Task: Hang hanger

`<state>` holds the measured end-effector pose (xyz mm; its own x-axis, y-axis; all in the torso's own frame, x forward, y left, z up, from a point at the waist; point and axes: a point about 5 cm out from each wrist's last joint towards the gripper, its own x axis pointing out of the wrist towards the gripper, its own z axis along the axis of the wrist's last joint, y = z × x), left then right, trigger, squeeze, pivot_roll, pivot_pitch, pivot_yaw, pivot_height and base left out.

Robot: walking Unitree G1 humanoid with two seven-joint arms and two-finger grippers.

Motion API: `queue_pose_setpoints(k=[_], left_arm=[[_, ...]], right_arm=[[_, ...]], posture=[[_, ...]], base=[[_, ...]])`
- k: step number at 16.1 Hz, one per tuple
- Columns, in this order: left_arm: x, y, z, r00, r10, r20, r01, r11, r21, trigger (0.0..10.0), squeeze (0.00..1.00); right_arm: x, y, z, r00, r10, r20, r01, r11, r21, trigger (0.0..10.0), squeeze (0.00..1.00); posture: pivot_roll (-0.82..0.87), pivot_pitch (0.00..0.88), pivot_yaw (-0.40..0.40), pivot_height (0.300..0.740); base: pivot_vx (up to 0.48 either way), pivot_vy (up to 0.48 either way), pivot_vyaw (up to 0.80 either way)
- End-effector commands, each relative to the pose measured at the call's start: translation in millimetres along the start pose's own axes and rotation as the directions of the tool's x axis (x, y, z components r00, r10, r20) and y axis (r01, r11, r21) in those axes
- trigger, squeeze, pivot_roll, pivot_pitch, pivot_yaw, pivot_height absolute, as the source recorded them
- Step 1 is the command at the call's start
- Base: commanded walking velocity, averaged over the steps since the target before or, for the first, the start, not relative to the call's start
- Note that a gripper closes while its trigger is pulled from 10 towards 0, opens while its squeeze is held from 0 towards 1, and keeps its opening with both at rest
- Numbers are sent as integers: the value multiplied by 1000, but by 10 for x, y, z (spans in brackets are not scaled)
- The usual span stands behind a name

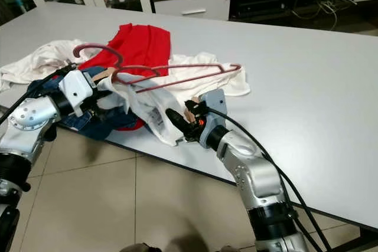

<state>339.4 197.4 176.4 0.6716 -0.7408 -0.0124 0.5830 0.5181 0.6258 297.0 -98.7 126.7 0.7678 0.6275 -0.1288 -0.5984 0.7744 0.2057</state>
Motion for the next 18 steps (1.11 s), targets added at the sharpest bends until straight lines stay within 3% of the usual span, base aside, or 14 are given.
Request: queue_pose_setpoints(k=[1, 5, 10, 12, 16, 18], left_arm=[[40, 49, 64, 1000, 12, 19, -13, 1000, 25, 0, 0], [100, 5, 94, 999, 16, 43, -17, 1000, 10, 0, 0], [123, 15, 116, 999, 12, 49, -13, 1000, 12, 0, 0], [125, 14, 122, 999, 9, 51, -10, 1000, 13, 0, 0], [119, 20, 124, 999, 9, 50, -10, 1000, 16, 0, 0], [110, 27, 128, 999, 11, 51, -12, 1000, 18, 0, 0]], right_arm=[[44, -19, 29, 1000, -29, 7, 29, 999, -29, 10000, 0], [99, -148, -60, 989, -147, -19, 146, 989, -30, 10000, 0], [210, 21, -118, 999, -46, -25, 47, 998, 49, 10000, 0], [251, 145, -123, 998, 63, -24, -61, 994, 90, 10000, 0], [304, 183, -261, 994, 82, -73, -76, 993, 90, 10000, 0], [308, 114, -225, 998, 32, -51, -28, 997, 79, 10000, 0]], posture=[[-123, 0, 102, 740], [-122, 0, 110, 740], [-119, 0, 115, 740], [-117, 0, 115, 740], [-112, 0, 114, 740], [-107, 0, 114, 740]], base=[[0, 0, 0], [0, 0, 0], [0, 0, 0], [0, 0, 0], [0, 0, 0], [0, 0, 0]])
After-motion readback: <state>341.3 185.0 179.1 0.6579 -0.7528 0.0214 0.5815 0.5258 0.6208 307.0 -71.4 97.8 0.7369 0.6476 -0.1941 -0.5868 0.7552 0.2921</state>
